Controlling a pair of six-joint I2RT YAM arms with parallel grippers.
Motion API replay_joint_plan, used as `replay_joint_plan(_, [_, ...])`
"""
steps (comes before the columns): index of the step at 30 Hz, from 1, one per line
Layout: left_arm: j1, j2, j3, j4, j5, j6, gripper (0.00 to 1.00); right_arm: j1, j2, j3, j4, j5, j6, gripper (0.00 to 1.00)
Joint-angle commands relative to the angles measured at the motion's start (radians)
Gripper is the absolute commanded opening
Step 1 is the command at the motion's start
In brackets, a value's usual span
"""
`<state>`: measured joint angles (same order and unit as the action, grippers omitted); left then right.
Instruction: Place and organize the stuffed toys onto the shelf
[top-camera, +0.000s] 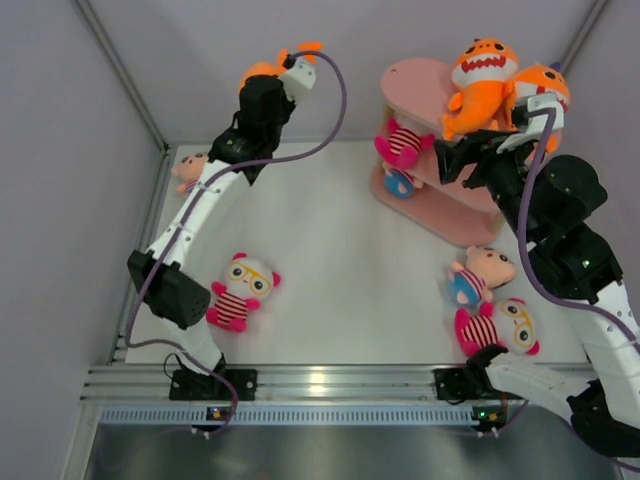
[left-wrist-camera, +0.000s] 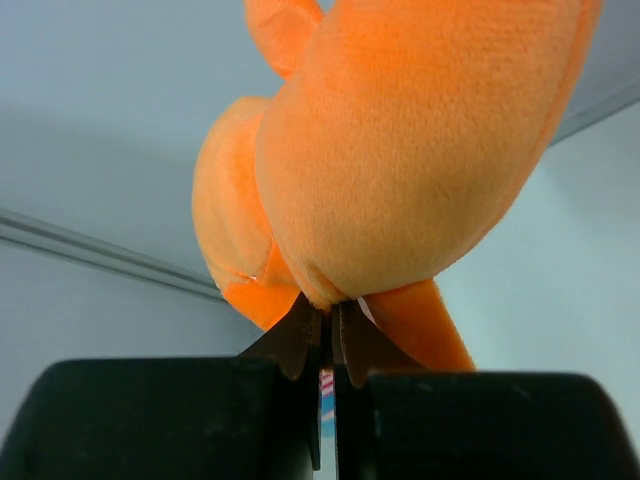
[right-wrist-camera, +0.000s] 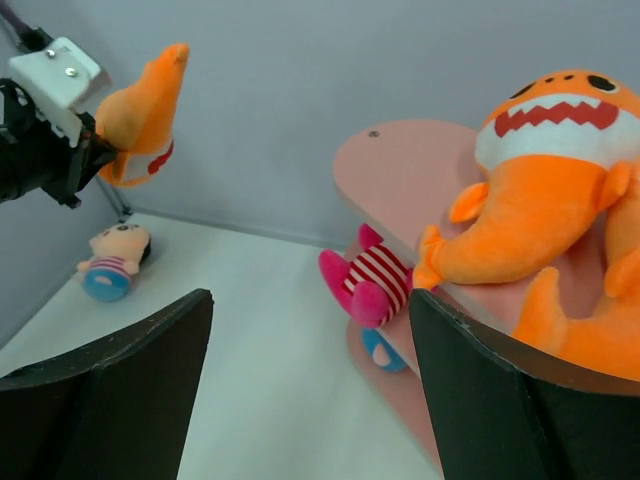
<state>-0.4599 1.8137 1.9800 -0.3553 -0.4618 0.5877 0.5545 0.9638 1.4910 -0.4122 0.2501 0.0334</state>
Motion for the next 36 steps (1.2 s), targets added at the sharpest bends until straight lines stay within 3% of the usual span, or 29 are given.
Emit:
replay_joint_plan(1, [-0.002, -0.177, -0.099, -0.155, 0.274, -0.244, 0.00, 0.015, 0.029, 0.057, 0.004, -0.142, 0.118, 0.80])
replay_joint_plan(2, [0.000, -0.232, -0.139, -0.183, 0.382, -0.284, 0.00, 0.015, 0.056, 0.066, 0.013, -0.176, 0.135, 0.81])
replay_joint_plan(6, [-0.002, -0.338, -0.214, -0.273, 0.531, -0.354, 0.00, 0.013, 0.140, 0.132, 0.075, -0.362, 0.239, 0.86])
replay_joint_plan(8, [-0.002, -0.385, -0.246, -0.304, 0.549, -0.377, 0.00, 0.015, 0.188, 0.140, 0.152, -0.454, 0.311, 0.88])
replay_joint_plan(15, [0.000, -0.476, -0.305, -0.341, 0.611, -0.417, 0.00, 0.030, 0.346, 0.155, 0.329, -0.551, 0.531, 0.88])
replay_joint_plan(23, [-0.002, -0.484, -0.320, -0.341, 0.632, -0.437, 0.00, 0.136, 0.567, 0.340, 0.277, -0.450, 0.543, 0.91])
replay_joint_plan(29, [-0.002, -0.476, -0.311, -0.341, 0.638, -0.436, 0.00, 0.156, 0.674, 0.417, 0.208, -0.385, 0.556, 0.88])
replay_joint_plan(31, [-0.002, -0.472, -0.303, -0.341, 0.632, -0.436, 0.00, 0.156, 0.688, 0.408, 0.214, -0.361, 0.557, 0.85])
replay_joint_plan(34, [0.000, -0.468, -0.293, -0.341, 0.620, -0.433, 0.00, 0.157, 0.697, 0.402, 0.210, -0.345, 0.562, 0.70])
replay_joint_plan(35, [0.000, -0.468, -0.291, -0.341, 0.615, -0.431, 0.00, 0.156, 0.699, 0.405, 0.208, -0.345, 0.557, 0.58])
replay_joint_plan(36, [0.000, -0.465, -0.290, -0.341, 0.606, -0.428, 0.00, 0.156, 0.701, 0.408, 0.201, -0.345, 0.553, 0.32])
